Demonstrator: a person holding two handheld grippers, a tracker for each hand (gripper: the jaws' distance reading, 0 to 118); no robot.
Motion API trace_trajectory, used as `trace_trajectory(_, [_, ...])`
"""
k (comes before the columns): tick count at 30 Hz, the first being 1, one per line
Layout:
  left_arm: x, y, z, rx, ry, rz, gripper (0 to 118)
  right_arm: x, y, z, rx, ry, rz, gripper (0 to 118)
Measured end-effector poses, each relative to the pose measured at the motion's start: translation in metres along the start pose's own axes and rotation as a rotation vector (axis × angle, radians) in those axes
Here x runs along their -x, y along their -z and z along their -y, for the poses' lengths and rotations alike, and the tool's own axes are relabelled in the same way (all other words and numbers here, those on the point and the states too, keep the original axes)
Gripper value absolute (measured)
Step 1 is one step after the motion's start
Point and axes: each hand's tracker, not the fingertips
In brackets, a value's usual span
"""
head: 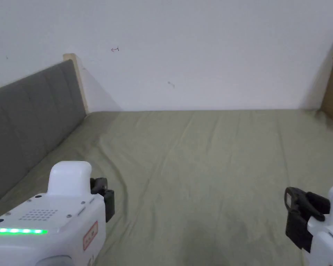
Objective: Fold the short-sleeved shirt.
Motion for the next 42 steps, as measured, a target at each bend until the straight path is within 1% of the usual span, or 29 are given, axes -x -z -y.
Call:
trace_trajectory(1, [-0.014, -0.005, -0.001, -0.006, 0.020, -0.003, 0, -0.007, -0.001, 0.001, -0.015, 0.014, -0.009, 0])
trace_trajectory(2, [-0.026, -0.009, -0.001, -0.038, 0.041, 0.019, 0, -0.010, -0.004, -0.002, -0.020, 0.011, -0.008, 0])
trace_trajectory(5, [-0.065, -0.027, -0.005, -0.087, -0.019, 0.040, 0, -0.015, -0.013, -0.008, -0.072, -0.037, 0.023, 0])
trace_trajectory(6, [-0.074, -0.032, -0.005, -0.113, -0.055, 0.024, 0, -0.018, -0.016, -0.009, -0.079, -0.040, 0.033, 0])
trace_trajectory(7, [-0.083, -0.036, -0.005, -0.145, -0.059, 0.027, 0, -0.020, -0.020, -0.012, -0.085, -0.023, 0.051, 0])
trace_trajectory(9, [-0.104, -0.044, -0.008, -0.164, -0.063, -0.003, 0, -0.028, -0.029, -0.013, -0.115, 0.054, 0.038, 0])
trace_trajectory(10, [-0.109, -0.048, -0.007, -0.174, -0.057, 0.002, 0, -0.030, -0.033, -0.013, -0.122, 0.057, 0.050, 0])
trace_trajectory(12, [-0.118, -0.058, -0.005, -0.187, -0.058, 0.007, 0, -0.031, -0.043, -0.013, -0.134, 0.018, 0.088, 0])
trace_trajectory(14, [-0.121, -0.071, 0.003, -0.211, -0.077, -0.006, 0, -0.033, -0.051, -0.009, -0.163, 0.004, 0.074, 0])
trace_trajectory(15, [-0.122, -0.075, 0.006, -0.208, -0.093, -0.029, 0, -0.035, -0.055, -0.008, -0.158, 0.015, 0.072, 0])
trace_trajectory(17, [-0.122, -0.077, 0.005, -0.197, -0.083, -0.017, 1, -0.036, -0.059, -0.005, -0.148, 0.061, 0.040, 0])
trace_trajectory(18, [-0.123, -0.080, 0.005, -0.174, -0.064, -0.029, 12, -0.035, -0.061, -0.003, -0.142, 0.065, 0.051, 6])
trace_trajectory(19, [-0.124, -0.082, 0.005, -0.164, -0.047, -0.034, 32, -0.034, -0.063, 0.000, -0.141, 0.063, 0.053, 17])
trace_trajectory(20, [-0.122, -0.083, 0.005, -0.153, -0.041, -0.023, 60, -0.034, -0.064, 0.003, -0.133, 0.056, 0.057, 34])
trace_trajectory(21, [-0.121, -0.083, 0.006, -0.128, -0.038, -0.009, 103, -0.032, -0.064, 0.004, -0.119, 0.045, 0.058, 63])
trace_trajectory(22, [-0.120, -0.083, 0.009, -0.131, -0.045, 0.002, 118, -0.032, -0.065, 0.006, -0.106, 0.043, 0.047, 82])
trace_trajectory(23, [-0.119, -0.085, 0.012, -0.144, -0.067, 0.015, 117, -0.032, -0.066, 0.006, -0.099, 0.046, 0.042, 93])
trace_trajectory(24, [-0.115, -0.088, 0.015, -0.155, -0.073, 0.018, 117, -0.033, -0.068, 0.008, -0.104, 0.045, 0.039, 101])
trace_trajectory(26, [-0.108, -0.091, 0.020, -0.220, -0.120, 0.055, 117, -0.031, -0.071, 0.007, -0.124, 0.041, 0.047, 105])
trace_trajectory(29, [-0.107, -0.091, 0.007, -0.123, -0.118, 0.005, 117, -0.035, -0.072, 0.003, -0.119, 0.035, 0.055, 118])
trace_trajectory(32, [-0.106, -0.095, 0.007, -0.139, -0.093, -0.018, 117, -0.040, -0.077, 0.003, -0.137, 0.049, 0.075, 118])
trace_trajectory(33, [-0.107, -0.096, 0.006, -0.129, -0.064, -0.033, 117, -0.042, -0.077, 0.002, -0.133, 0.057, 0.087, 118])
trace_trajectory(35, [-0.111, -0.098, 0.006, -0.122, -0.037, -0.045, 117, -0.048, -0.077, 0.002, -0.135, 0.066, 0.085, 118])
trace_trajectory(36, [-0.111, -0.101, 0.007, -0.130, -0.034, -0.033, 117, -0.049, -0.077, 0.002, -0.134, 0.069, 0.090, 118])
trace_trajectory(38, [-0.109, -0.102, 0.011, -0.137, -0.055, 0.045, 117, -0.051, -0.078, 0.000, -0.129, 0.071, 0.100, 118])
trace_trajectory(40, [-0.111, -0.103, 0.009, -0.058, -0.075, 0.056, 117, -0.051, -0.079, 0.002, -0.126, 0.067, 0.097, 118])
trace_trajectory(42, [-0.116, -0.105, 0.010, -0.077, -0.052, 0.032, 117, -0.050, -0.079, 0.004, -0.117, 0.053, 0.102, 118])
